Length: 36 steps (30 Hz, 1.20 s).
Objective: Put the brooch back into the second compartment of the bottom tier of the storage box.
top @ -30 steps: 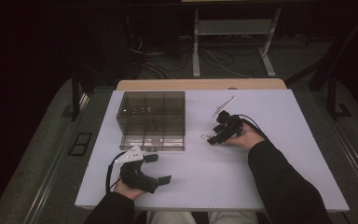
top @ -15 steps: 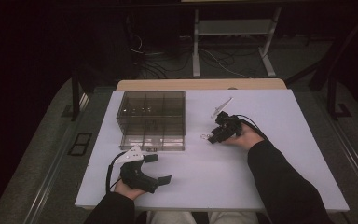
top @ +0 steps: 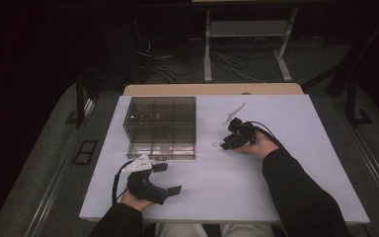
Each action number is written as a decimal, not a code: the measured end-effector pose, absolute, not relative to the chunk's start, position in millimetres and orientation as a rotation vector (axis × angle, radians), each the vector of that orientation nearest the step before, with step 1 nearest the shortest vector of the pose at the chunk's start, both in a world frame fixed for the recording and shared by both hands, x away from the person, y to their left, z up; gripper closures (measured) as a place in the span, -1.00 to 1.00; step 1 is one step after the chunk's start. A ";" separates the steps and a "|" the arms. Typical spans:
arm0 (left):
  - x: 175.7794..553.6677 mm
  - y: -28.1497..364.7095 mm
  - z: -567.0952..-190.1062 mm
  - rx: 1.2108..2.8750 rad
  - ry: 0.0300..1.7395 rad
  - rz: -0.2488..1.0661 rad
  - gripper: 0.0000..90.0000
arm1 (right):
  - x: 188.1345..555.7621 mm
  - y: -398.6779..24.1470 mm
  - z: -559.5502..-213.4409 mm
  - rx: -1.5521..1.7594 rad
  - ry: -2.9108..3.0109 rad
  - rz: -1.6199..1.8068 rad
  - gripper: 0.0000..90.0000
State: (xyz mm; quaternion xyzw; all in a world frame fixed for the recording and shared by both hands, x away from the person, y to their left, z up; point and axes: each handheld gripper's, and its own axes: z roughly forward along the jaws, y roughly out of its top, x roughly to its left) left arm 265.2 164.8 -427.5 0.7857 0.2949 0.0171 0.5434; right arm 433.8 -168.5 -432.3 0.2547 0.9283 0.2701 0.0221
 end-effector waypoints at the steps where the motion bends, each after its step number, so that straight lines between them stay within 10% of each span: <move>1: 265.2 164.9 -427.4 1.865 0.699 0.041 -1.00 | 433.7 -168.3 -432.3 0.787 2.876 0.836 0.43; 36: 265.2 164.8 -427.5 1.864 0.699 0.042 -1.00 | 430.7 -167.3 -430.7 0.766 2.900 0.792 0.74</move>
